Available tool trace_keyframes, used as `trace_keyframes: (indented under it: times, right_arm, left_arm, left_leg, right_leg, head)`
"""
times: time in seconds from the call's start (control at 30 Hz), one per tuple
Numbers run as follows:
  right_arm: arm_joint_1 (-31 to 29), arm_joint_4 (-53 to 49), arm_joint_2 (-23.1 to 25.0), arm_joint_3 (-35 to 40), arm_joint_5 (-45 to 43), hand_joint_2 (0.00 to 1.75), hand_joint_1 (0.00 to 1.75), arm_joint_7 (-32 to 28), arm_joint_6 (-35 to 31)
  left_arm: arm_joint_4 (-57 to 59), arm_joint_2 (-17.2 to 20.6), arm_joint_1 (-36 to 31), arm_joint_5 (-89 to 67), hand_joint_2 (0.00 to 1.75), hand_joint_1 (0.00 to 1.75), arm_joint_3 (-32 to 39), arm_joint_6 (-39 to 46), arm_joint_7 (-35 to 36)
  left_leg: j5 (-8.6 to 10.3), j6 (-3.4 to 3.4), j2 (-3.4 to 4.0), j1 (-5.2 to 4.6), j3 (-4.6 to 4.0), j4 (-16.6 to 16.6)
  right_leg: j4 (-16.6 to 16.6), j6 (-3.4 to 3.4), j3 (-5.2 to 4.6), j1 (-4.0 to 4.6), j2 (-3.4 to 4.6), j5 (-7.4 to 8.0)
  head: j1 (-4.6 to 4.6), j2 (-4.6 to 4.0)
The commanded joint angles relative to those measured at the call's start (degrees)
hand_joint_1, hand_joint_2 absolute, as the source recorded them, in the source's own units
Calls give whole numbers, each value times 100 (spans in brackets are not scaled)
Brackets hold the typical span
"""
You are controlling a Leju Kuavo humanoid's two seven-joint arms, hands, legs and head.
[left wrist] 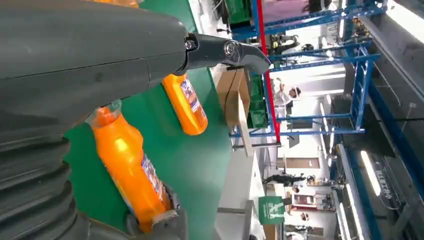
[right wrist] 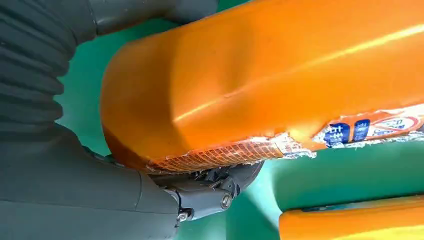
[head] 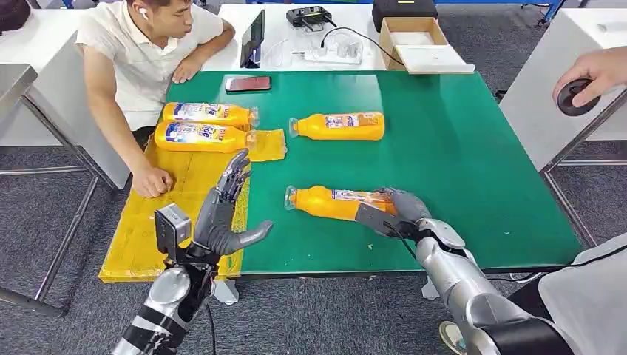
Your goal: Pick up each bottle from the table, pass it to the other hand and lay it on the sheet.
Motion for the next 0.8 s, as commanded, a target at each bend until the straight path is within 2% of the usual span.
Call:
trace_keyframes:
  times: [0.03, 0.17, 0.27, 0.3, 0.33, 0.37, 0.4, 0.47, 0.63, 0.8]
  right_arm:
    - [396, 532, 6, 307, -97, 175, 175, -135, 120]
    - [487, 295, 168, 76, -465, 175, 175, -549, -455]
    - [682, -156, 409, -305, -1010, 175, 175, -1189, -1354]
    - [924, -714, 598, -518, -1394, 175, 175, -1562, -1848]
    - [1003, -873, 652, -453, -1405, 175, 175, -1503, -1868]
    - [1406, -1691, 822, -585, -1821, 175, 175, -1777, -2254]
    - [1692, -2255, 895, -564, -2005, 175, 175, -1743, -2445]
    - [1986, -2789, 894, -387, -2113, 175, 175, -1625, -2532]
    - [1961, -2744, 811, -320, -2208, 175, 175, -1575, -2510]
    - [1961, -2744, 811, -320, -2208, 175, 175, -1575, -2510]
  left_arm:
    - [455, 56, -213, 37, 175, 0, -181, -50, -53]
    - [220, 64, -50, 24, 175, 0, -76, 80, -90]
    - [-97, -131, 232, 37, 175, 0, 236, 753, -114]
    - [-394, -323, 457, 139, 175, 0, 464, 1301, -216]
    - [-525, -291, 545, 139, 175, 0, 409, 1349, -223]
    - [-715, -437, 737, 388, 175, 0, 542, 1703, -218]
    - [-795, -470, 839, 504, 175, 0, 554, 1861, -210]
    - [-849, -437, 934, 564, 175, 0, 464, 1972, -257]
    - [-772, -418, 880, 606, 175, 0, 429, 2014, -285]
    - [-772, -418, 880, 606, 175, 0, 429, 2014, -285]
  left_leg:
    - [13, -11, -33, 13, -4, -13]
    - [5, -9, -14, 11, 11, -9]
    - [0, -8, 0, 8, 10, -6]
    - [0, -10, 2, 9, 7, -7]
    - [6, -16, -1, 12, -7, -13]
    - [3, -17, 10, 14, -6, -13]
    - [-5, -10, 11, 11, -4, -4]
    - [-5, -11, 7, 11, -27, -4]
    - [-1, -9, -32, 11, -80, 0]
    - [-2, -7, -33, 10, -99, 1]
  right_leg:
    - [-23, -12, 15, 14, -43, 5]
    - [-19, -10, 24, 11, -20, 3]
    - [-12, -10, 22, 8, -4, 2]
    - [-13, -11, 20, 8, -2, 3]
    - [-20, -18, 9, 12, -10, 8]
    - [-19, -19, 6, 14, 1, 8]
    - [-10, -11, 7, 11, 7, 1]
    - [-4, -11, -11, 9, 1, -1]
    - [7, -7, -59, 8, -25, -7]
    - [5, -8, -71, 5, -32, -7]
  head:
    - [0, -2]
    - [0, 0]
    - [0, -2]
    - [-2, -2]
    - [0, -2]
    - [-2, 0]
    - [-2, -2]
    - [-2, -2]
    - [-4, -2]
    - [-2, -2]
